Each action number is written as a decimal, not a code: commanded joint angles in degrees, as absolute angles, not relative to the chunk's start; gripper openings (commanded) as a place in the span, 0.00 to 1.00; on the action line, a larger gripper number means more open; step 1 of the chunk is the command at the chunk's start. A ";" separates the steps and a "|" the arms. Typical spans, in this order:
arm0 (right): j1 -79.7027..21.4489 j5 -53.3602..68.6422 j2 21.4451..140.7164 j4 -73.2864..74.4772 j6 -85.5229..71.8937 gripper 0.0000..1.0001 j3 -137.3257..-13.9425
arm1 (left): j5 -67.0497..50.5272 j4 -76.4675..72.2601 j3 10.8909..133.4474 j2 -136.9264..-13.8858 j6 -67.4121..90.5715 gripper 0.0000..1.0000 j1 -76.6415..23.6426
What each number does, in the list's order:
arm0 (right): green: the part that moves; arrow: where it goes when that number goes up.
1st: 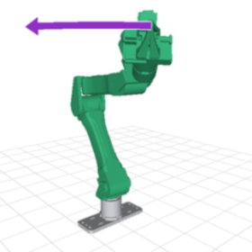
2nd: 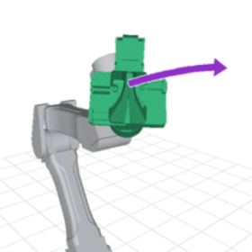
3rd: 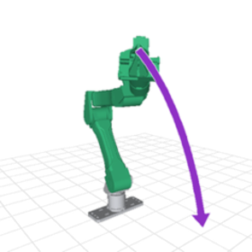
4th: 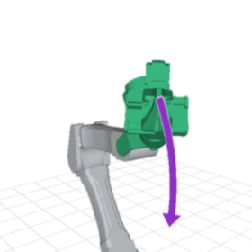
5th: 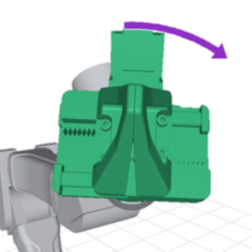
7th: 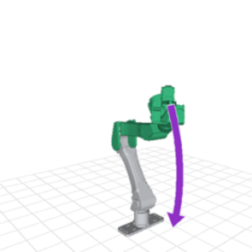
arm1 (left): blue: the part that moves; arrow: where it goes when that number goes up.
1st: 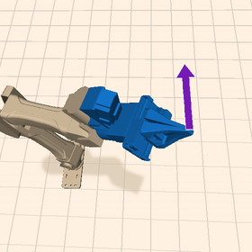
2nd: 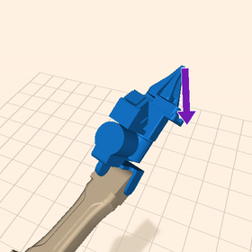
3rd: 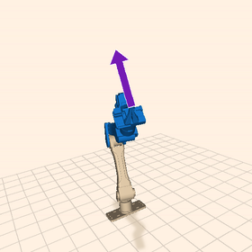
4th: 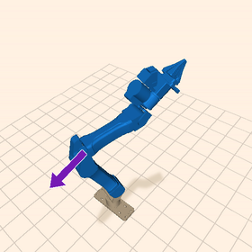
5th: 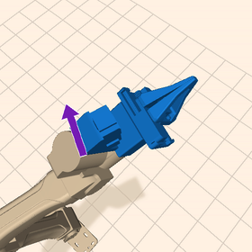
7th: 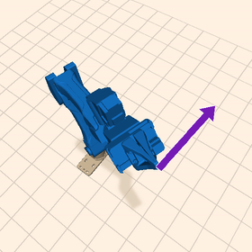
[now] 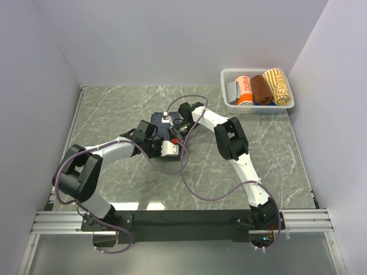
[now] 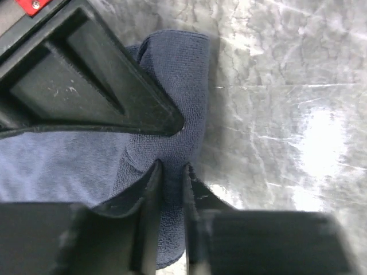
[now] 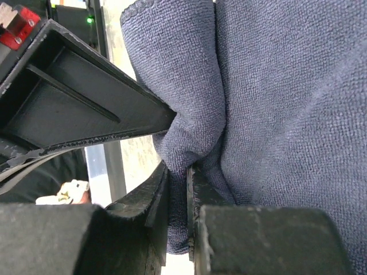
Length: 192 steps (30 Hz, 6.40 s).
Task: Roll the towels
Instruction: Roll the towel
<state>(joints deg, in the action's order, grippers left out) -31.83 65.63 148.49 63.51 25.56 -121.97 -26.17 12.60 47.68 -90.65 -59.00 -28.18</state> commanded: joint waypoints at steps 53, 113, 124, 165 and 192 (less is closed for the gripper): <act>-48.16 21.10 108.09 13.46 56.68 0.74 -70.49 | -47.02 77.17 100.20 -144.23 -51.59 0.06 -17.84; -37.01 55.64 148.54 60.29 24.08 0.13 -118.39 | -26.27 26.52 41.21 -87.26 -61.79 0.15 -28.48; -26.99 51.24 138.00 57.58 21.63 0.80 -119.62 | -31.64 46.91 53.86 -97.99 -60.82 0.01 -27.16; -48.34 28.56 110.30 21.70 53.79 0.54 -73.65 | -50.09 78.31 97.21 -144.14 -53.35 0.02 -15.21; -45.71 42.53 145.36 72.67 37.45 0.00 -119.60 | -57.93 51.69 74.30 -103.23 -39.18 0.47 15.38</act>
<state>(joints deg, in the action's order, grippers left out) -45.17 41.56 137.64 63.37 40.10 -117.75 -59.94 53.84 79.15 -112.22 -36.16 17.37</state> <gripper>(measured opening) 0.181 0.460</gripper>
